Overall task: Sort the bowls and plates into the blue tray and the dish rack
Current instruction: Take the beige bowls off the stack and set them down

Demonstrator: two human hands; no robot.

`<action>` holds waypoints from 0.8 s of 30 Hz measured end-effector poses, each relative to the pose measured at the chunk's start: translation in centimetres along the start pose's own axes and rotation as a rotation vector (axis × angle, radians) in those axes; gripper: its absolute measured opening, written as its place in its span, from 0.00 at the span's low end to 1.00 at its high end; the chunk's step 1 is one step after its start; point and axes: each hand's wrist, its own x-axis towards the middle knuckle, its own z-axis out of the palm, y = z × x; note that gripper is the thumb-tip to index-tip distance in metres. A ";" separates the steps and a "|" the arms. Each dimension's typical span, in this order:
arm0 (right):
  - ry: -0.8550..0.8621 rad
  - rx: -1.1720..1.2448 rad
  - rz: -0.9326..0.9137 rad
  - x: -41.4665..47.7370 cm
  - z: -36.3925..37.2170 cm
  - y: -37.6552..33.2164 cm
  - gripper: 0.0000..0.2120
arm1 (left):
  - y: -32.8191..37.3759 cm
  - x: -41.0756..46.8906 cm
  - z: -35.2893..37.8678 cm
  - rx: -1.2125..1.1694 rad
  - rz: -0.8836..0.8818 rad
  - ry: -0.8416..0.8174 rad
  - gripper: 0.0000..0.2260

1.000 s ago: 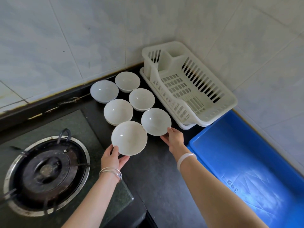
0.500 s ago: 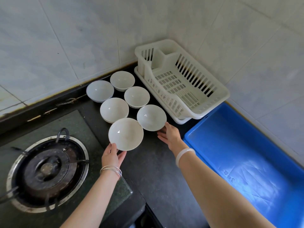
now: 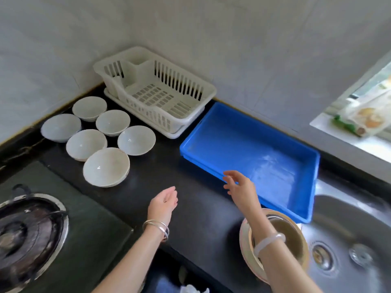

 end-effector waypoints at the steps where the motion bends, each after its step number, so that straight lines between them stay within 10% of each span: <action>1: 0.054 -0.056 0.014 -0.7 -1.6 1.2 0.08 | -0.2 -0.9 1.6 0.087 0.026 -0.065 0.13; 9: 0.401 -0.422 0.126 -7.1 -10.9 10.0 0.11 | -2.5 -7.5 12.6 0.556 0.283 -0.376 0.13; 24: 0.403 -0.483 0.214 -9.1 -11.8 12.5 0.05 | -3.6 -8.7 16.6 0.925 0.461 -0.392 0.16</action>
